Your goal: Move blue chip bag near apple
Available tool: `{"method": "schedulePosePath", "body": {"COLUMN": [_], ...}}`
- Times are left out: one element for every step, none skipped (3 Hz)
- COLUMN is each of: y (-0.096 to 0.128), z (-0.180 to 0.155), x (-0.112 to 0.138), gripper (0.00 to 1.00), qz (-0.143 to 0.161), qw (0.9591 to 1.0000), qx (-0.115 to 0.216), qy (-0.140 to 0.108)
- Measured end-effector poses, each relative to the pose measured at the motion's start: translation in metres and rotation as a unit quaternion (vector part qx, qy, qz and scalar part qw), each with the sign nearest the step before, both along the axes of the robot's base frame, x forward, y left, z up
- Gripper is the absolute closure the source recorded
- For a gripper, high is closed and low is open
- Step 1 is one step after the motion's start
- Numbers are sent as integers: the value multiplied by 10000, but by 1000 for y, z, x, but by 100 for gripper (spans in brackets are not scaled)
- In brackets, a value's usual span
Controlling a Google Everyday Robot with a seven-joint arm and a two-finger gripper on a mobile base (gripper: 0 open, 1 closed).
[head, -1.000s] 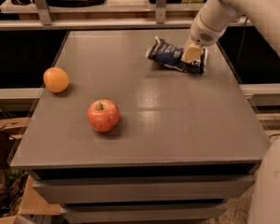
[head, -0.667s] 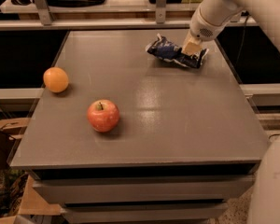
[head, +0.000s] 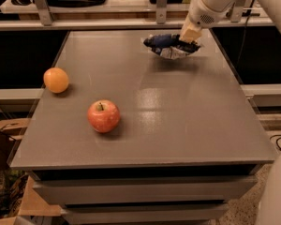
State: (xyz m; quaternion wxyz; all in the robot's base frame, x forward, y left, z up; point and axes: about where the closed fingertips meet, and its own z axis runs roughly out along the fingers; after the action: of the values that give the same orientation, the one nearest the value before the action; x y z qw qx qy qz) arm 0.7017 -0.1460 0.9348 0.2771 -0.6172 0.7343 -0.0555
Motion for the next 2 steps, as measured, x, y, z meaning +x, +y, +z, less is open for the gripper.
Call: {"method": "schedulePosePath", "body": {"y": [16, 39], "z": [33, 61], "x": [-5, -12], "gripper": [100, 100], "qz": [297, 707], "qw": [9990, 9960], "qx": [-29, -16], "qy": [-328, -555]}}
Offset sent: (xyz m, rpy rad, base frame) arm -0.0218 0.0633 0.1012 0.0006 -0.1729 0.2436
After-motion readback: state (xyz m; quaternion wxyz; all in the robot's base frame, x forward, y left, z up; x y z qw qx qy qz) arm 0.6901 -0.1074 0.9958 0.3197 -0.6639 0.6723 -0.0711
